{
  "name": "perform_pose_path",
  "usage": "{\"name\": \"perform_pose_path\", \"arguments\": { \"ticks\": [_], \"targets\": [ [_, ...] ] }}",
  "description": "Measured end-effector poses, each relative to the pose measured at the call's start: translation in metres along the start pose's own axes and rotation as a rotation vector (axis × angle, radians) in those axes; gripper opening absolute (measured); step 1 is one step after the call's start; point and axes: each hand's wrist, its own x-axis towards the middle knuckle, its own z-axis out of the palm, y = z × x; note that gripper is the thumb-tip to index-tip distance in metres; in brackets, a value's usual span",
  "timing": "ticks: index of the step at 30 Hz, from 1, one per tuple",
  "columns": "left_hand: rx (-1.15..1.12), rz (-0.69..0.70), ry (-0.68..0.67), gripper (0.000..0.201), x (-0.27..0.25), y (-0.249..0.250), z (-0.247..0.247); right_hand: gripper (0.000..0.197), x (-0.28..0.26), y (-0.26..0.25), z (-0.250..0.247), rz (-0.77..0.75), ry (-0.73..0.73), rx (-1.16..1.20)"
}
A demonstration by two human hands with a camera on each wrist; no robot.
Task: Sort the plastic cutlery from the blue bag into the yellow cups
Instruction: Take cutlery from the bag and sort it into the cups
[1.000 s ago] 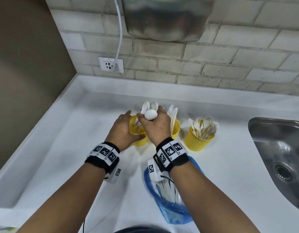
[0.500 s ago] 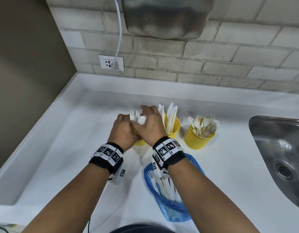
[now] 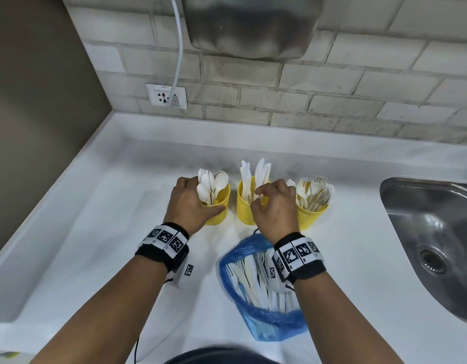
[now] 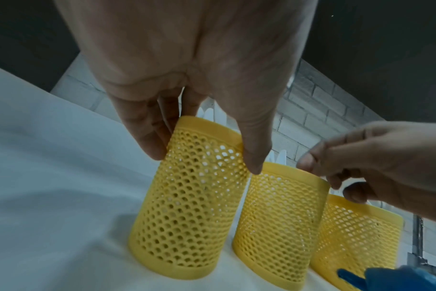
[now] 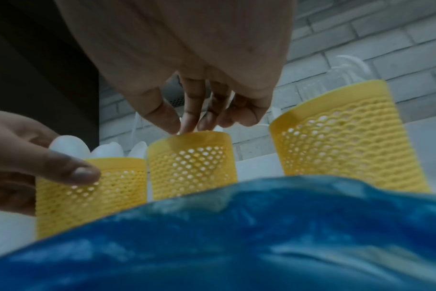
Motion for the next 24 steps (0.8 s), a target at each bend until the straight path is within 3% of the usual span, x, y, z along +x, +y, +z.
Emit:
{"name": "perform_pose_path", "arguments": {
  "ticks": [10,19,24],
  "targets": [
    [0.029,-0.057,-0.003,0.091,0.002,0.003,0.002,0.013,-0.006,0.007,-0.001,-0.102,-0.050,-0.097],
    [0.039,-0.054,-0.031,0.082,-0.001,0.010,-0.003,0.009,-0.010,0.011,-0.002,-0.115,-0.022,-0.082],
    [0.040,-0.076,-0.061,0.092,-0.006,0.016,-0.004,0.013,-0.015,0.011,-0.007,-0.108,-0.048,-0.071]
  ]
}}
